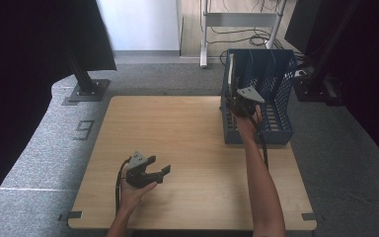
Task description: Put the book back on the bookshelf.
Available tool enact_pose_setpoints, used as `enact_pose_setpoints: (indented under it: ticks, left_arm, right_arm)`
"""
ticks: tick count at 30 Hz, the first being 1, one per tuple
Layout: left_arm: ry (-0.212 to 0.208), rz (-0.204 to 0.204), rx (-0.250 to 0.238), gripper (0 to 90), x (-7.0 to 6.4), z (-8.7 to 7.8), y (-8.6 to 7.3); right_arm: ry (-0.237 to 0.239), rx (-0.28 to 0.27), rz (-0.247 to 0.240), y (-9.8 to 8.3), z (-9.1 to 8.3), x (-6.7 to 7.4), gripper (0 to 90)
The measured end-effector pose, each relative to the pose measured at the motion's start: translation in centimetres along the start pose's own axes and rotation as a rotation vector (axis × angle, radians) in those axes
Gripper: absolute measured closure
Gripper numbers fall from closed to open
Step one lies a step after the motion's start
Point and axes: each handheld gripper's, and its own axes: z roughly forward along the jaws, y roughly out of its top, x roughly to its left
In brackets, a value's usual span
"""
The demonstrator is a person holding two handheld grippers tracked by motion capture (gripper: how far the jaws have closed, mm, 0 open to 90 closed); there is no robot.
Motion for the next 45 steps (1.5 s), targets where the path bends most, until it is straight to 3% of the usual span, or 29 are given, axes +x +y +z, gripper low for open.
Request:
enact_pose_setpoints:
  ticks: [9, 30, 45]
  left_arm:
    - [0.018, 0.001, 0.000, 23.7, 0.1, -0.3, 0.0]
    - [-0.003, 0.011, 0.011, 23.6, 0.0, -0.1, -0.1]
    - [0.000, 0.003, 0.008, 23.7, 0.3, -0.5, 0.0]
  right_arm:
    - [0.018, 0.008, -0.008, 0.1, -2.0, 0.3, 44.8]
    - [0.110, 0.018, 0.028, 0.4, -4.8, 0.2, 46.2]
    - [0.178, 0.023, 0.029, 0.3, -8.9, 0.8, 46.4]
